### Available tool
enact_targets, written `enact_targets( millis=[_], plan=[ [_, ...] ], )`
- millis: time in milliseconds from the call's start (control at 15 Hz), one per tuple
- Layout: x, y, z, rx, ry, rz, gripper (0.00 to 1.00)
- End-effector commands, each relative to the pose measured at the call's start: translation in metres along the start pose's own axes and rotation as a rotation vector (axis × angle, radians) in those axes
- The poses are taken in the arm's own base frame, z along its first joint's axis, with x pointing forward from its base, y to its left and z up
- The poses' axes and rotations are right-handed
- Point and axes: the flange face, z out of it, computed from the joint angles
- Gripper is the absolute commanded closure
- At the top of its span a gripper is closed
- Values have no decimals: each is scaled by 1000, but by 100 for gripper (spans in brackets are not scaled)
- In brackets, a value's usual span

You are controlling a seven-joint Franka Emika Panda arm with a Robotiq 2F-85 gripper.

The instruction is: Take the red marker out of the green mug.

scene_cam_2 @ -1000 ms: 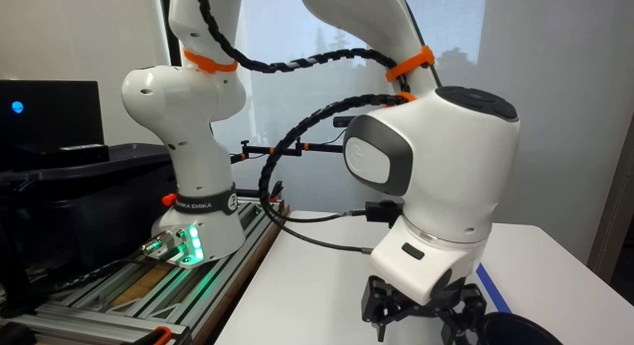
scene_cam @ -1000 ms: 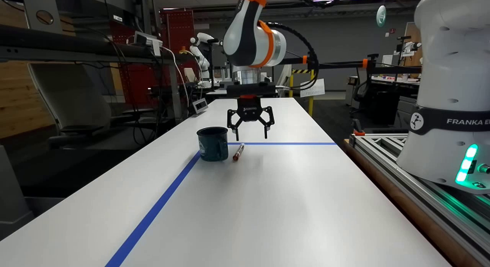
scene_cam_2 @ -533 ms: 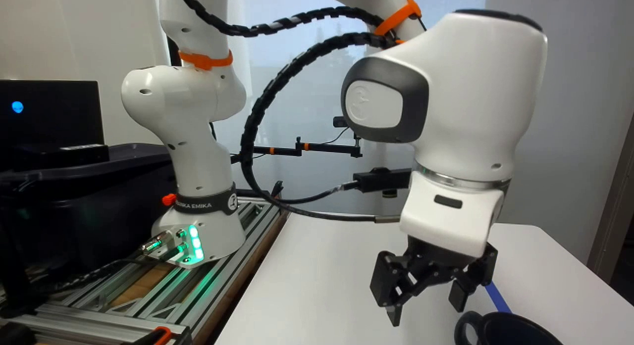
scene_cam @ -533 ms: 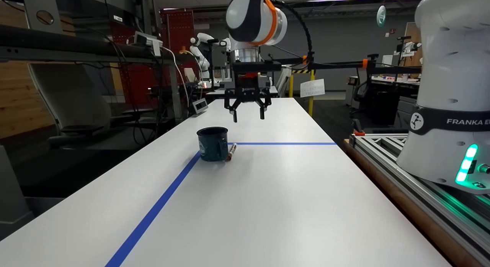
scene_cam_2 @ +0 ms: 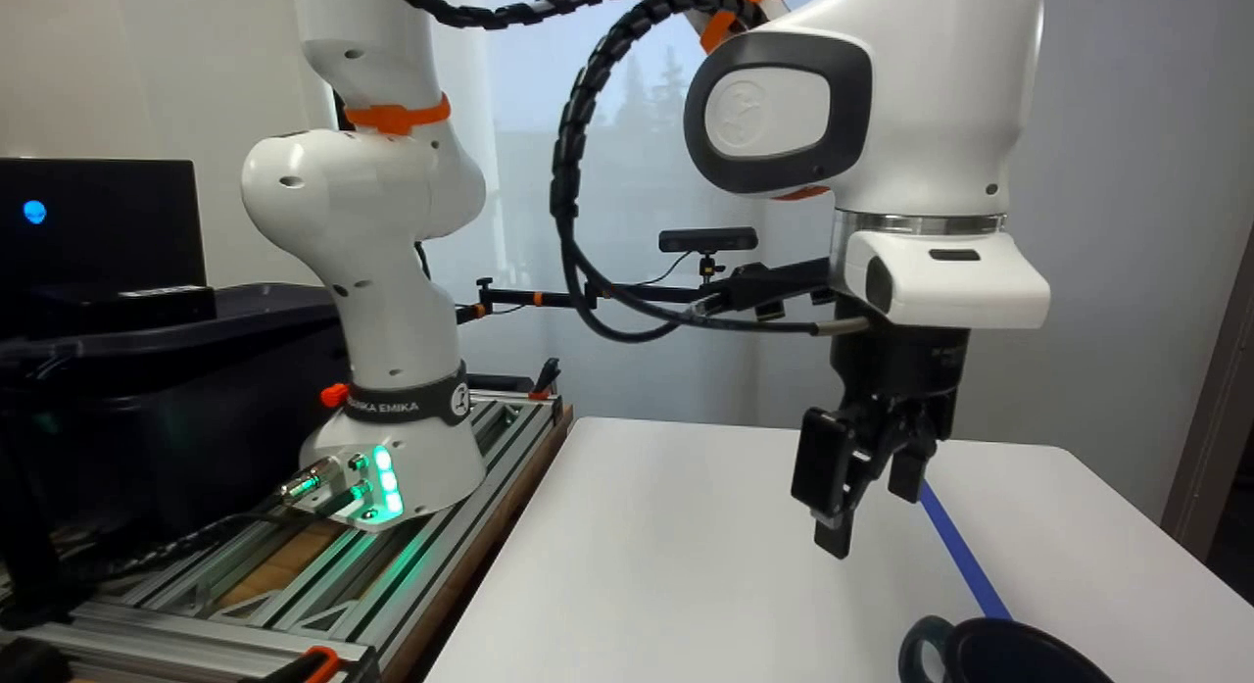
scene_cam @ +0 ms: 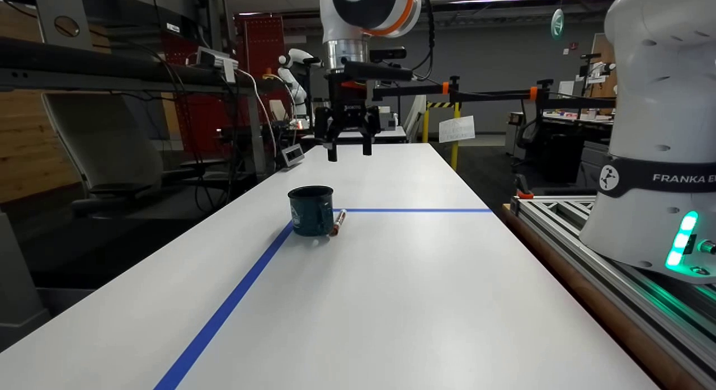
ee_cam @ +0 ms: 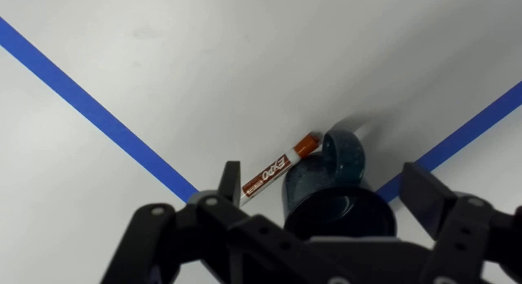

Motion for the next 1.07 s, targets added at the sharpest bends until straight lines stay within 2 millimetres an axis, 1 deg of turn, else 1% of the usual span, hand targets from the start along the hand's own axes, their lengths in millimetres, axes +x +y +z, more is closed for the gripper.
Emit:
enact_targets(
  millis=[0,200,333,533,667,733,800,1000],
  plan=[
    [-30,-15,-14,-23,14,-201,0],
    [-46,-27,-22,-44,36,-361,0],
    [-53,-30,-28,-55,52,-467,0],
    [-60,-33,-38,-54,80,-621,0],
    [-64,-36,-41,-35,91,-719,0],
    [-65,-36,-41,-23,78,-740,0],
    [-54,-39,-34,-43,70,-671,0],
    [-57,-40,-36,-41,73,-722,0]
  ],
)
